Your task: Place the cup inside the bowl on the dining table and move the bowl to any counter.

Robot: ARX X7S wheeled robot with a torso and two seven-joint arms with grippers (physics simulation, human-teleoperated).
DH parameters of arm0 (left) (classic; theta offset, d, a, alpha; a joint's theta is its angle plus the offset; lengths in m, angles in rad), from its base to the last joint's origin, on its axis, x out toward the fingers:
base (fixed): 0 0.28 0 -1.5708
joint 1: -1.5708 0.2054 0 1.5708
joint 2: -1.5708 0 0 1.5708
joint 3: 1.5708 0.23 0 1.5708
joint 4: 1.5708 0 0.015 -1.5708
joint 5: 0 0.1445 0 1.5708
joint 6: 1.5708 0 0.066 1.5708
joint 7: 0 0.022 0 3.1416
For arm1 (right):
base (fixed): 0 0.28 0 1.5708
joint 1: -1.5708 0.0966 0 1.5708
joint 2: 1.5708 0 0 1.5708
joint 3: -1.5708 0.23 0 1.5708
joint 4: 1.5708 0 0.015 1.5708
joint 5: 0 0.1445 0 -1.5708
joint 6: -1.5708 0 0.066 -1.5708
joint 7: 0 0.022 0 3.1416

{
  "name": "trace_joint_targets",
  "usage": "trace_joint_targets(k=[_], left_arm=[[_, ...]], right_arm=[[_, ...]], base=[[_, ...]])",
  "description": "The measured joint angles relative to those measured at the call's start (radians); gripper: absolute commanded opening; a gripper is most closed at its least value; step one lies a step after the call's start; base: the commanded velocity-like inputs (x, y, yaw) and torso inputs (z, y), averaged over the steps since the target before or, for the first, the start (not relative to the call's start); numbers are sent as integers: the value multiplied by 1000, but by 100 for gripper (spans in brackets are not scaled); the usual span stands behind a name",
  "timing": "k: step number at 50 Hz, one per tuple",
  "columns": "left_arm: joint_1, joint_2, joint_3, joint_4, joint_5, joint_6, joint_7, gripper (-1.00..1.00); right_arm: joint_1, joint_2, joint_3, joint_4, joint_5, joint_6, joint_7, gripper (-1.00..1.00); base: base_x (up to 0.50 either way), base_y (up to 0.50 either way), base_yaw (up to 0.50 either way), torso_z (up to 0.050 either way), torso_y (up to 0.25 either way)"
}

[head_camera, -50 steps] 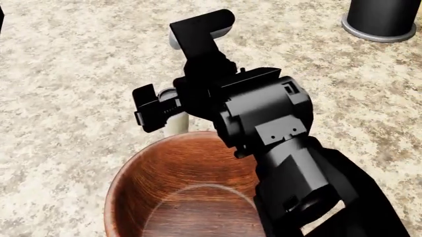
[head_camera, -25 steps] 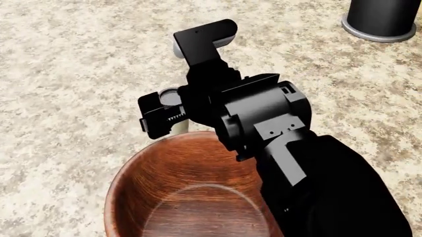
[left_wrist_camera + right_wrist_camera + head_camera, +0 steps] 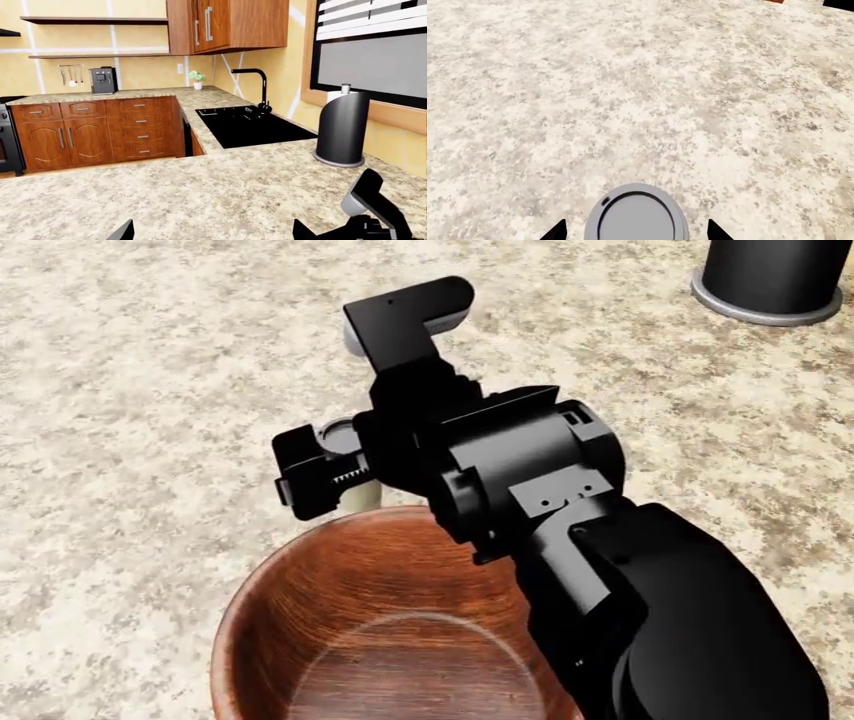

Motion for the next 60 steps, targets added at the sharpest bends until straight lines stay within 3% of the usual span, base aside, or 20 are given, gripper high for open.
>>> trace_joint_targets(k=[21, 22, 38, 52, 60], left_arm=[[1, -4, 4, -2, -7, 9, -2, 100], [1, -4, 5, -3, -9, 9, -4, 100], [-3, -8, 12, -9, -26, 8, -20, 100], [14, 43, 77, -39, 96, 65, 56, 100], [12, 51, 90, -49, 118, 75, 64, 100]], right_arm=[[14, 0, -14, -14, 45, 1, 31, 100], [15, 0, -14, -14, 46, 0, 33, -100], [36, 0, -26, -11, 96, -27, 72, -100], [99, 0, -31, 30, 120, -42, 35, -100], [146, 142, 0, -210, 159, -24, 121, -100]], base=[[0, 0, 0, 3, -40], [0, 0, 0, 0, 0], [0, 0, 0, 0, 0], [0, 0, 0, 0, 0], [0, 0, 0, 0, 0]])
